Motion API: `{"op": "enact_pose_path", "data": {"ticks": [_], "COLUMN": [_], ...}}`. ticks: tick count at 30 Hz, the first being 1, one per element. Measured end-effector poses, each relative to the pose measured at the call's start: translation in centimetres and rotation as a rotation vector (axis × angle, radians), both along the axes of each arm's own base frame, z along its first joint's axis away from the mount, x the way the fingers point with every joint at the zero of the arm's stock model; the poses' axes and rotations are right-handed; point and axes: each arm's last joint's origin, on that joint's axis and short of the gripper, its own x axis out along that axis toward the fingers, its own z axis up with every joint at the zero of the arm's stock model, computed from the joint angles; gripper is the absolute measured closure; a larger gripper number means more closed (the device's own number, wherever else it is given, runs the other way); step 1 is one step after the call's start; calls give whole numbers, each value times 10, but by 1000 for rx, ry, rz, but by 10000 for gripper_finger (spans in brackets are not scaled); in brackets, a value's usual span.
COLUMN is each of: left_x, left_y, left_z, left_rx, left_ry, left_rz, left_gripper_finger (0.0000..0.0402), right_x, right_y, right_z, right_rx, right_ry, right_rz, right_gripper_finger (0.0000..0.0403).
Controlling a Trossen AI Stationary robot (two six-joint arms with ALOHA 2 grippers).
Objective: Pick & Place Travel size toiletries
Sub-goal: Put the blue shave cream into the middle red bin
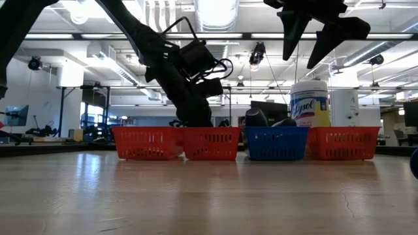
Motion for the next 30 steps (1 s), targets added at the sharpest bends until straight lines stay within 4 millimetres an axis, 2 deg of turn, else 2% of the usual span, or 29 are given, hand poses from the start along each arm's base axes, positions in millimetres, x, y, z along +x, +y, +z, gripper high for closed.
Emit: {"op": "enact_pose_path", "data": {"ticks": [12,15,19,22,25,27,30], "left_x": [0,-2,-8,-15,-23,-27,-26], "left_y": [0,-1,-2,-4,-6,-8,-13], "left_z": [2,12,35,57,71,73,66], "left_rx": [0,-12,-60,-175,-415,-559,-643], "left_ry": [-5,-31,-92,-155,-179,-165,-168], "left_rz": [8,28,91,206,417,546,644], "left_gripper_finger": [294,322,348,356,358,359,359], "right_x": [-1,-1,-1,-1,-1,-1,-1], "right_y": [-1,-1,-1,-1,-2,-2,-3], "right_z": [0,0,0,0,0,0,1], "right_rx": [-19,-19,-19,-24,-44,-51,-76], "right_ry": [0,0,0,0,-4,-5,-12], "right_rz": [-23,-26,-26,-25,-29,-30,-35], "right_gripper_finger": [171,178,183,182,176,171,162]}}
